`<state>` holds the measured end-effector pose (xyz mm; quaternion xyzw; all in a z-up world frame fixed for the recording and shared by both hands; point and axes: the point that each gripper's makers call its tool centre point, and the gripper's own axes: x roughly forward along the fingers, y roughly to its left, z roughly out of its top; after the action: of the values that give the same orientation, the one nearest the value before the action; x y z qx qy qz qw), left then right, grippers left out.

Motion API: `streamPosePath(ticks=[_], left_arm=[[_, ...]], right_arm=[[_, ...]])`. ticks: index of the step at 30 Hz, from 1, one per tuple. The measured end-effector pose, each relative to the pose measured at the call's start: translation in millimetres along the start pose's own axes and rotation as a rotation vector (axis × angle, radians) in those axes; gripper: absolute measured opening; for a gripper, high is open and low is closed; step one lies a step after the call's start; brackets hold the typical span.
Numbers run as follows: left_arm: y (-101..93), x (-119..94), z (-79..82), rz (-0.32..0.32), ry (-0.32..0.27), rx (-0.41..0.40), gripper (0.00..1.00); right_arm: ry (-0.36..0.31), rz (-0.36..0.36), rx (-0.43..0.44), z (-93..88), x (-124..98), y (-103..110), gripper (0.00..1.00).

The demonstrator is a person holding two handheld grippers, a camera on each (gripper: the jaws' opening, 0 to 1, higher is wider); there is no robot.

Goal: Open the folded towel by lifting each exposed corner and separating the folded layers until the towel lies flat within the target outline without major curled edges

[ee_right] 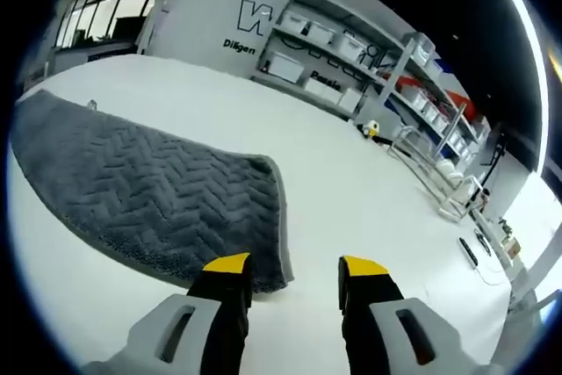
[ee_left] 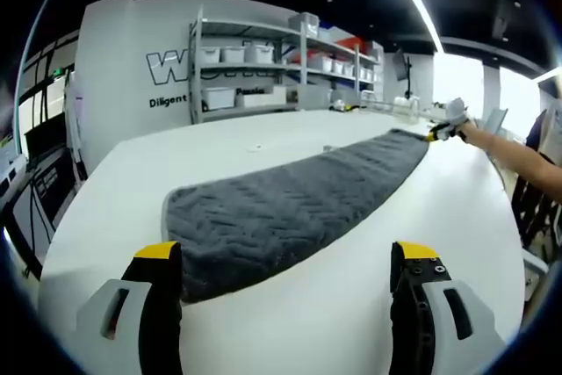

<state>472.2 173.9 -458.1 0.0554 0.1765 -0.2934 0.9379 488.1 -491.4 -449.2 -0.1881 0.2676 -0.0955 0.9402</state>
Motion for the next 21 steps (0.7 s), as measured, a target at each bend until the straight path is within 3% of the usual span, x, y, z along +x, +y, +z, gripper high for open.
streamPosePath(ticks=[5, 12, 15, 18, 21], left_arm=[[-1.7, -1, 1.3, -0.002, -0.008, 0.003, 0.97], [0.0, -2, 2.8, -0.001, -0.017, -0.007, 0.98], [2.6, -2, 3.7, 0.011, -0.02, 0.001, 0.98], [1.9, -3, 4.4, 0.009, -0.03, -0.011, 0.98], [2.5, -3, 4.2, 0.01, -0.027, -0.012, 0.98]], right_arm=[[-0.008, 0.052, -0.029, 11.5, -14, 9, 0.57], [-0.04, 0.175, -0.046, 23.3, -35, 39, 0.74], [-0.055, 0.27, -0.064, 28.2, -46, 64, 0.82], [-0.074, 0.389, -0.052, 34.7, -61, 90, 0.98], [-0.121, 0.41, -0.055, 43.5, -73, 103, 1.0]])
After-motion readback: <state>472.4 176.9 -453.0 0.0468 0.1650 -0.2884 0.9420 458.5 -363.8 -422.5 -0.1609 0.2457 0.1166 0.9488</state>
